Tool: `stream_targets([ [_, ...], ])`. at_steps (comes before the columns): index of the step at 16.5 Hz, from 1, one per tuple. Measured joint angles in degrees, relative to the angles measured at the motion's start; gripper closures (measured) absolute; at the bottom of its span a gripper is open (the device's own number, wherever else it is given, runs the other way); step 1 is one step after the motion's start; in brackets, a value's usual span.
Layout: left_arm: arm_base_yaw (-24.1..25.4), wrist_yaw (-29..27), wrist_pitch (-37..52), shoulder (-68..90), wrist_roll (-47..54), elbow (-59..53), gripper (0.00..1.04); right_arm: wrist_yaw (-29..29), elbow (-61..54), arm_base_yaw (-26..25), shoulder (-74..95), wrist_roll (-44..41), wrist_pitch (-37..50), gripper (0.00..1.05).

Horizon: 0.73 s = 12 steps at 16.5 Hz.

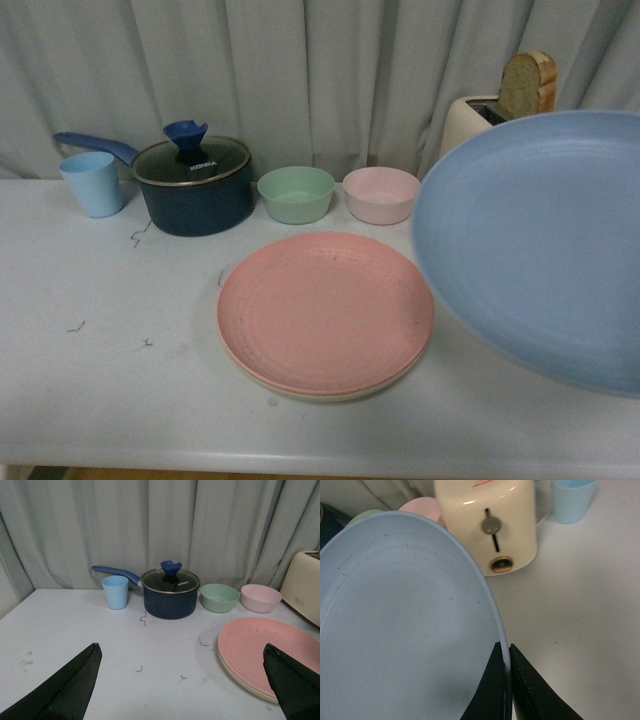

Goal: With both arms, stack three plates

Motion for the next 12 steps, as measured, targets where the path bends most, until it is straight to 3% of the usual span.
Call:
stream_targets([
  [5, 0.0, 0.0, 0.0, 0.0, 0.0, 0.0, 0.07, 1.1, 0.9, 4.2, 4.3, 2.4, 2.8, 1.02],
  [8, 0.0, 0.0, 0.0, 0.0, 0.0, 0.0, 0.07, 4.7, 7.2, 11.6, 16.3, 7.5, 8.7, 1.02],
  [12, 0.0, 0.0, 0.0, 0.0, 0.0, 0.0, 0.07, 6.4, 13.1, 16.3, 27.4, 11.4, 9.3, 1.02],
])
